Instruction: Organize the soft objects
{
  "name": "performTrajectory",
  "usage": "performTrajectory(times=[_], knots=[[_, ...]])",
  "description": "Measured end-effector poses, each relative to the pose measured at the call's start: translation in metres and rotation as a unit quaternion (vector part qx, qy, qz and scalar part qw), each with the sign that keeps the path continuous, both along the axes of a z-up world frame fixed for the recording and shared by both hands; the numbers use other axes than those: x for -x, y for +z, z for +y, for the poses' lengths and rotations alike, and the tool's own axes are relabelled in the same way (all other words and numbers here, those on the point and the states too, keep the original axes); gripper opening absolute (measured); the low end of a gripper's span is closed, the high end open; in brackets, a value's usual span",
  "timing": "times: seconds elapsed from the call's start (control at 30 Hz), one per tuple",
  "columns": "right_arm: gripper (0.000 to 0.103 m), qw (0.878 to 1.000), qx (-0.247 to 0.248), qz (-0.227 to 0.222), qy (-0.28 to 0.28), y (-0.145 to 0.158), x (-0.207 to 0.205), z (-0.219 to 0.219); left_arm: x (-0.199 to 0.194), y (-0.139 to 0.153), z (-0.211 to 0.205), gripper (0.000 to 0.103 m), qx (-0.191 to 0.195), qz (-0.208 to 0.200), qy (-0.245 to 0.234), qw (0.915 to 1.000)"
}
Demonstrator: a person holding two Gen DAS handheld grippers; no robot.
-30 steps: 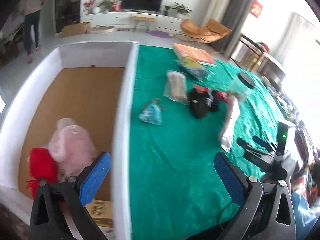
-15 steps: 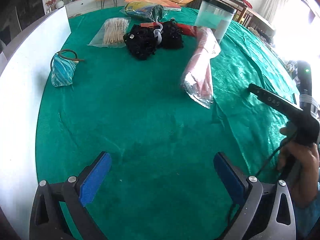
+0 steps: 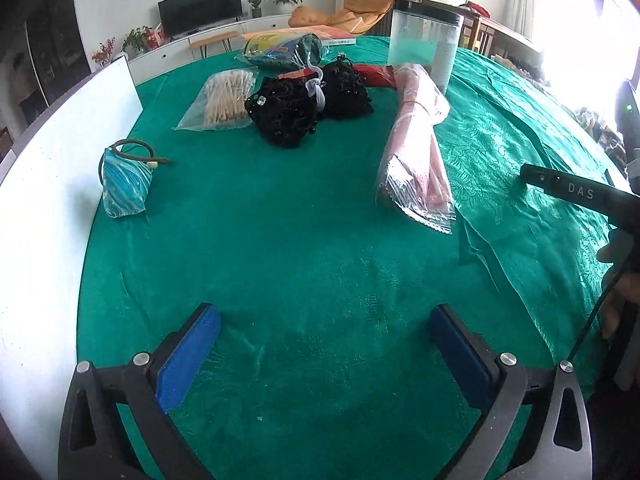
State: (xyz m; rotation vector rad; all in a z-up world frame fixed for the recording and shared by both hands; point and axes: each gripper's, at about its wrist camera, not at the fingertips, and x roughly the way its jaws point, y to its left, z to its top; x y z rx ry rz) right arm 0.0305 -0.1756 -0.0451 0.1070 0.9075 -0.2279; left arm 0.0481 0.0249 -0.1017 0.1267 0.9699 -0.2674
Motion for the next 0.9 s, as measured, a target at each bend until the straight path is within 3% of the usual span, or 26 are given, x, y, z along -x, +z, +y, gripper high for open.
performTrajectory(times=[0.9], knots=[[0.085,1.0,0.0,0.0,0.0,0.0009,0.001,0.0003,0.0002,-0.0006,-0.0013,0.103,0.001,-0.008,0.003,1.0]])
